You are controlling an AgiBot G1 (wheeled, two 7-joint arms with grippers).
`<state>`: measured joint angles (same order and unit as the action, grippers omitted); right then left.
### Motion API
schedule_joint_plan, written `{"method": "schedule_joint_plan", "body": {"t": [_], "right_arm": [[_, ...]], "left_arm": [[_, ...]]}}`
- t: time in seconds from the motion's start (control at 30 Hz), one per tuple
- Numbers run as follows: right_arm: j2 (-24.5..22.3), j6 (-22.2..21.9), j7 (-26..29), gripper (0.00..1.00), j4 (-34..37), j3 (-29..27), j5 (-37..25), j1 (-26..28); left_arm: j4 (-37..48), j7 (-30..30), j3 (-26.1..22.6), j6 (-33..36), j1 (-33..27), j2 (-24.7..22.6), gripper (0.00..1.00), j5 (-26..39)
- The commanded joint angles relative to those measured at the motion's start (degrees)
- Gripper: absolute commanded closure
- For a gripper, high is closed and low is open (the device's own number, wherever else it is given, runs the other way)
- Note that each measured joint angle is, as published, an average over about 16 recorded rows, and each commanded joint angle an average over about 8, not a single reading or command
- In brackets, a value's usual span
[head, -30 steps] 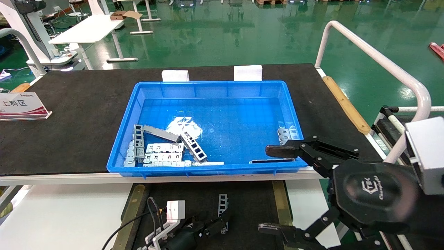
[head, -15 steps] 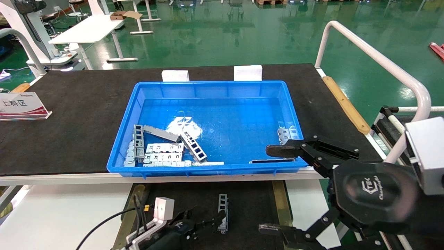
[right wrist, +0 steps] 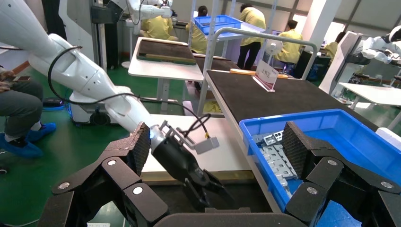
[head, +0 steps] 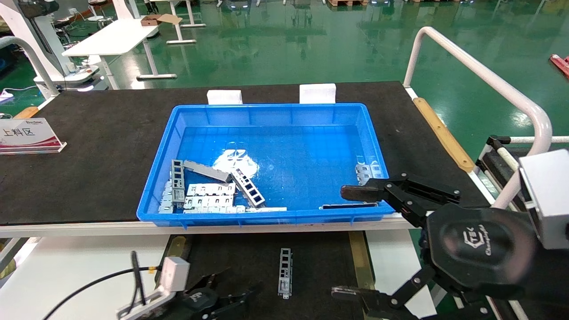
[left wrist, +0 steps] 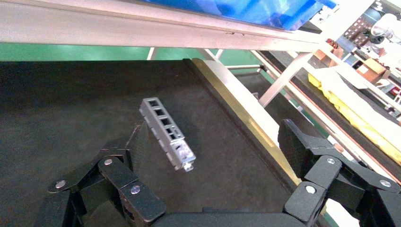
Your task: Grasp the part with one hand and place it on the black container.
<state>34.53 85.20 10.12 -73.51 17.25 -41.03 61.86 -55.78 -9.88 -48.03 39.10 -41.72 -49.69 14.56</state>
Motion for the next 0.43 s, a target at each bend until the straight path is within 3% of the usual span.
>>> {"method": "schedule_joint_plan", "body": {"t": [0.03,0.43], "right_arm": [[0.0,0.0,0.0,0.00,0.0,0.0,0.0,0.0],[0.0,0.0,0.0,0.00,0.0,0.0,0.0,0.0]], "left_arm": [[-0.7,0.5,0.1,0.9,0.2,1.6,0.00,-0.1],[-3.4,0.9,0.2,0.3,0.4,3.4,0.00,-0.2]]}}
